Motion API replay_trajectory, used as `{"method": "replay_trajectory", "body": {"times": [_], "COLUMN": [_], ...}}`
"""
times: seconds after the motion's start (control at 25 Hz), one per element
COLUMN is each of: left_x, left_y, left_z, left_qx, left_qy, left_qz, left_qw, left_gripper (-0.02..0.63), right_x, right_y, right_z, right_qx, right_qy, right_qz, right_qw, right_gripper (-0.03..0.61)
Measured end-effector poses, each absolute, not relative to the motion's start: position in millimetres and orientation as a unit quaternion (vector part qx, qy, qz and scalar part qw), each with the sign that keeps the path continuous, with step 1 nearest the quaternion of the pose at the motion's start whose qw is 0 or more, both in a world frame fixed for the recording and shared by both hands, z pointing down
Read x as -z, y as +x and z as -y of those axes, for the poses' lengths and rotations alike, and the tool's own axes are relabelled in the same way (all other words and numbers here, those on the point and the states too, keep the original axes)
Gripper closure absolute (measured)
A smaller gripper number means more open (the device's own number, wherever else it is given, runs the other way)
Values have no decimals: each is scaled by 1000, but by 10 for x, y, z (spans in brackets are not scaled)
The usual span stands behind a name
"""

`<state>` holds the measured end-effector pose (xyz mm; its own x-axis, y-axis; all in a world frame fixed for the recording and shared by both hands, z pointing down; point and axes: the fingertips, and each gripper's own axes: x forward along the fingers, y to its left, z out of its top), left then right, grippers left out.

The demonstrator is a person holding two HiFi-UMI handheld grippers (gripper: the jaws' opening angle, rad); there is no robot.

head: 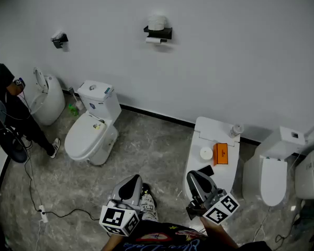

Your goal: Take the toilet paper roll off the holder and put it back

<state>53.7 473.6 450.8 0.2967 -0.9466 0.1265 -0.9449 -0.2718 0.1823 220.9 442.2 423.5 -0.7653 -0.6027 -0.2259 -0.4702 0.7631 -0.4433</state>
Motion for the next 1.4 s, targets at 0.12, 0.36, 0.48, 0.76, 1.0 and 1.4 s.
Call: {"method": "replay_trajectory", "body": {"times": [0.12,0.36,0.48,0.76,1.0,1.4], "left_x": [-4514,-4161,-4043,-4125,-3966,-3970], "left_y": [121,-649,-911,-980,-944,-751], "left_z": [-4197,-2988,-2431,-1329,-274,1138], "left_qx": [-18,-23,-25,-37,-48,-18], "left_qy": [790,810,812,826,819,828], "left_qz": [600,580,580,559,571,556], "left_qw": [124,84,61,67,22,68], "left_gripper": [617,617,617,617,617,617], "right_x": [-4207,-3852,-3815,-3935,-3826,-3802], "right_y": [1880,1182,941,781,759,831], "right_z": [-3866,-2712,-2221,-1209,-78,1058], "right_qx": [193,166,161,160,143,150], "right_qy": [-303,-320,-336,-361,-345,-325], "right_qz": [-916,-910,-906,-902,-905,-912], "right_qw": [180,206,200,177,206,199], "right_gripper": [561,560,561,560,561,560]}}
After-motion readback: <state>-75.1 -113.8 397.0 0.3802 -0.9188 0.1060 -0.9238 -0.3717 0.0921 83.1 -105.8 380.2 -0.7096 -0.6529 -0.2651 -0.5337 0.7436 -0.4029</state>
